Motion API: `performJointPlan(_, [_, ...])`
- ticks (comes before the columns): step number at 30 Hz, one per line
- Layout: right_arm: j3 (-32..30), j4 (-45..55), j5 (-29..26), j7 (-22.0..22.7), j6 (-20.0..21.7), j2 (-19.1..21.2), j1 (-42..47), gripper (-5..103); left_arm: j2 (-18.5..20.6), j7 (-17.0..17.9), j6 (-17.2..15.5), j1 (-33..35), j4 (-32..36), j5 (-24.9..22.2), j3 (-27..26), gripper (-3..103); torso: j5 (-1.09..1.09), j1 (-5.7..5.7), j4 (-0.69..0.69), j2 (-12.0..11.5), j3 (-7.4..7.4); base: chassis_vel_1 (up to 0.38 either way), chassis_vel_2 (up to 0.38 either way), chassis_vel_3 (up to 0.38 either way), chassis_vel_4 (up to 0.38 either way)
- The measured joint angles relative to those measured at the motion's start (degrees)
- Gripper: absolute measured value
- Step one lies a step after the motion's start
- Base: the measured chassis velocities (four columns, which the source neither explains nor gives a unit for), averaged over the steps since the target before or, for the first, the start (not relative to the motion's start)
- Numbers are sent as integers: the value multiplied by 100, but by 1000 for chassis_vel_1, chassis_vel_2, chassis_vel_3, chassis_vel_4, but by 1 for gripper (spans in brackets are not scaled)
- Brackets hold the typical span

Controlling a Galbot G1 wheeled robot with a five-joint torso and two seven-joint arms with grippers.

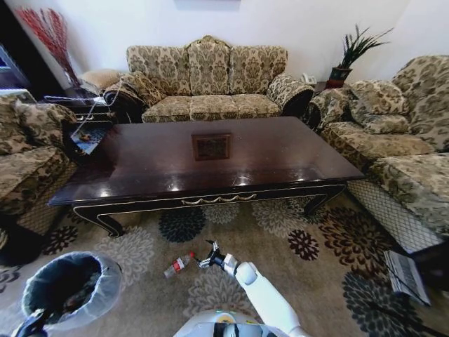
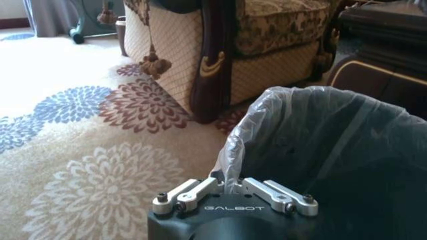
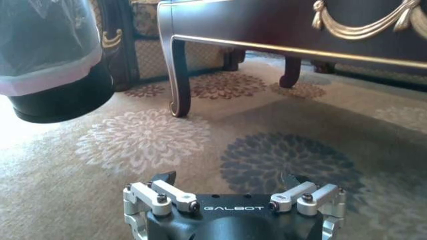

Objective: Move to the front of the table and place the trash on the table into the trash bin.

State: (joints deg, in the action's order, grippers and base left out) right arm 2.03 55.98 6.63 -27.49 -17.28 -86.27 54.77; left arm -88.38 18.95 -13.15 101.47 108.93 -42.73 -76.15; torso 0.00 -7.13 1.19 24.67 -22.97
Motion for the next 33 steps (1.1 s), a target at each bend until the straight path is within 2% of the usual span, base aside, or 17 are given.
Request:
performJointPlan(6, [57,55,-241,125,-41,14,17,100,1,21,274,-34,-158,-21,-5,2,0,35,0,-97,62,0,0,0,0])
performJointPlan(15, [-32,71,-18,-183,47,27,13,100,-11,23,289,-41,-189,-31,-2,2,-1,35,-1,-98,64,0,0,0,0])
performJointPlan(26, [-21,114,4,-163,53,-16,52,100,-28,-5,307,-10,-190,-20,2,2,0,25,-1,-75,50,27,21,-27,-29])
performJointPlan(33, [24,-37,135,-106,61,-60,27,100,-21,-12,321,-8,-190,-9,18,2,-1,19,-1,-61,41,168,157,-178,-164])
